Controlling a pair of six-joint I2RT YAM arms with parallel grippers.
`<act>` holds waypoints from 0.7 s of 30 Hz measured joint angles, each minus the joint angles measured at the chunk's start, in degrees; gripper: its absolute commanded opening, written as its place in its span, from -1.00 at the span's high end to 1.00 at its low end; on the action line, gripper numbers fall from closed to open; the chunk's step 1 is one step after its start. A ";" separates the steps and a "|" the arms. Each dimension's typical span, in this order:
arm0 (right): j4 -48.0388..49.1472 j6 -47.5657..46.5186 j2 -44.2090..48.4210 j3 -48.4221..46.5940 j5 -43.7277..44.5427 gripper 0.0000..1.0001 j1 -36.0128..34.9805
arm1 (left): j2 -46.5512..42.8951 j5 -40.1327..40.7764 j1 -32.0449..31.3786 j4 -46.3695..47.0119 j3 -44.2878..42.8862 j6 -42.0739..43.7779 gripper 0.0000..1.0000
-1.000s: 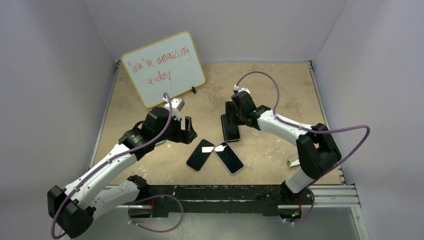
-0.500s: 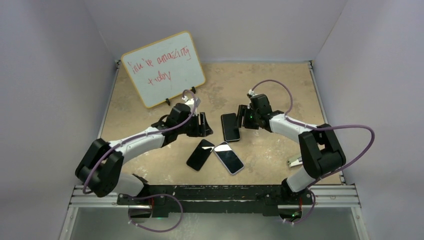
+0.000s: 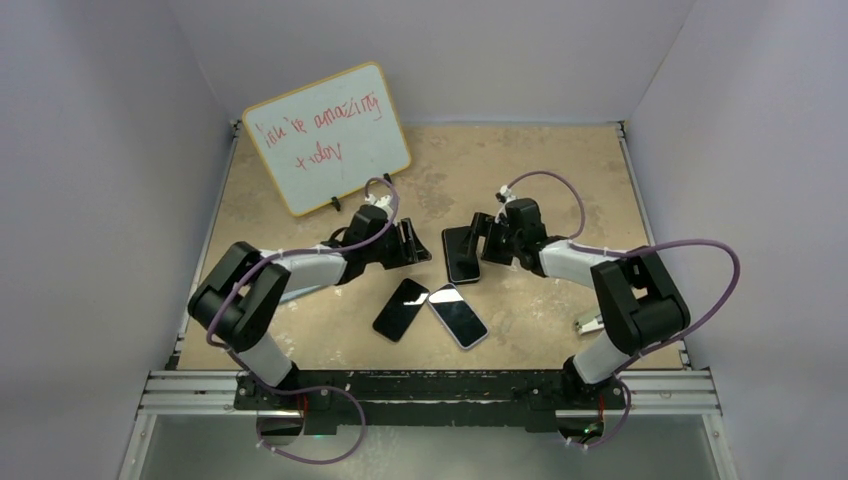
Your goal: Put the phone into the phone case
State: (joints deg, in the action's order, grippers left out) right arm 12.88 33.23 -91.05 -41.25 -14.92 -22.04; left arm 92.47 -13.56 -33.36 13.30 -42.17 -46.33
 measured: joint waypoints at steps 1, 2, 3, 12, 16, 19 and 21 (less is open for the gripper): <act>0.70 0.37 -0.37 0.00 -0.39 -0.64 0.00 | 1.38 -0.17 0.09 0.79 -0.22 -0.48 -0.04; 1.64 0.92 -0.83 0.00 -1.11 -0.64 0.00 | 2.80 -0.44 0.24 1.51 -0.44 -0.90 -0.03; 2.14 1.25 -0.98 0.04 -1.31 -0.64 0.00 | 3.93 -0.66 0.31 2.27 -0.59 -1.11 -0.01; 12.11 9.03 -3.87 1.92 -7.37 -0.64 0.92 | 12.07 -4.63 0.35 10.36 -3.39 -3.89 0.09; 16.44 13.20 -5.40 1.99 -11.58 -0.63 1.05 | 13.42 -5.95 0.35 11.43 -4.22 -3.63 0.14; 20.09 16.09 -6.40 2.29 -14.78 -0.63 1.07 | 13.55 -5.99 0.35 11.17 -4.37 -3.04 0.22; 22.73 17.88 -6.82 2.89 -16.17 -0.63 1.46 | 13.55 -6.03 0.59 10.95 -4.37 -2.38 0.29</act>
State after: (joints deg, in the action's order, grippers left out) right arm 35.62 51.11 -97.86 -38.37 -31.09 -20.58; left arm 106.02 -19.59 -32.77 24.25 -46.54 -48.71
